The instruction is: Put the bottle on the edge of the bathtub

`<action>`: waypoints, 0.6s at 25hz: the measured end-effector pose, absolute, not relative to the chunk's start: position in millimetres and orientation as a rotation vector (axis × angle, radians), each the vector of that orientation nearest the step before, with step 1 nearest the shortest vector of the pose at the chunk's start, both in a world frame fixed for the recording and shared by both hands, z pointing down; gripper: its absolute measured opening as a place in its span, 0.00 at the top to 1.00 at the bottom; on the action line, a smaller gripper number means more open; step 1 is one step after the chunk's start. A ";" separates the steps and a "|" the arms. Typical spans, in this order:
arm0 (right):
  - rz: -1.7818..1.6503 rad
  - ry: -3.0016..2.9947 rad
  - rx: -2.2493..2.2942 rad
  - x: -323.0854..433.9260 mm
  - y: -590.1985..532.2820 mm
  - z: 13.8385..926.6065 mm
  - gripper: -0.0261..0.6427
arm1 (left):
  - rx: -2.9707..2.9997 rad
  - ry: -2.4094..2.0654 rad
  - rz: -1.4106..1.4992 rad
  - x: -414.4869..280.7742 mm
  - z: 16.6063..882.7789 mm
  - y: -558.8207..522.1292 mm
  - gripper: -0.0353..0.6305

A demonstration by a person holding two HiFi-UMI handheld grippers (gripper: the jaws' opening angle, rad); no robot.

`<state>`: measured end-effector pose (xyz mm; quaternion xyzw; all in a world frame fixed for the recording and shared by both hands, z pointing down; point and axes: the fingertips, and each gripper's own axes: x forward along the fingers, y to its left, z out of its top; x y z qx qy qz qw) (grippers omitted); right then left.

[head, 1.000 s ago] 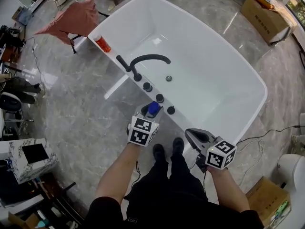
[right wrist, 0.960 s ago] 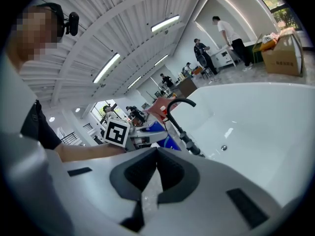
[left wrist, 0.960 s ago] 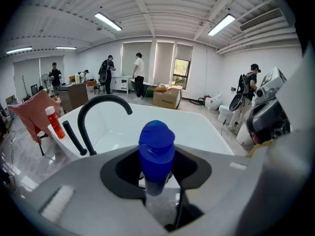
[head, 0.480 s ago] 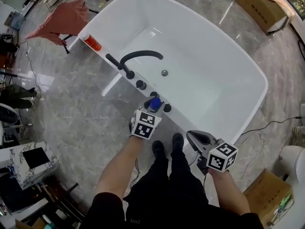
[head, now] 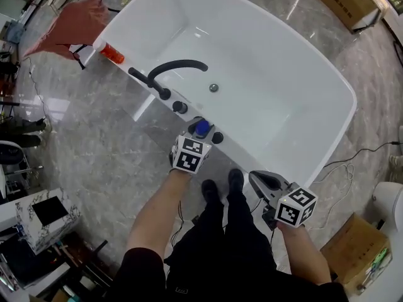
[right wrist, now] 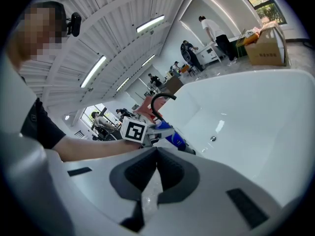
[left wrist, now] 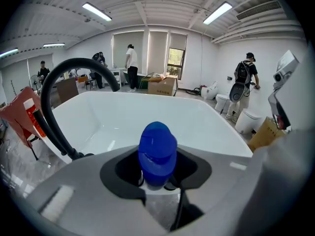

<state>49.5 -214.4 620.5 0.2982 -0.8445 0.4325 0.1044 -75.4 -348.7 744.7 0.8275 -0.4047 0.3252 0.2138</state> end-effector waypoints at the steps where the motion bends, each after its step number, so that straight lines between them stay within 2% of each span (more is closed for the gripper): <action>1: 1.279 -2.488 0.883 50.1 -213.9 621.3 0.94 | 2.296 -1.120 0.899 -74.8 747.0 -349.3 0.71; 15: 1.311 -2.473 0.903 50.0 -209.0 632.7 0.94 | 2.314 -1.078 0.949 -65.7 766.8 -353.1 0.71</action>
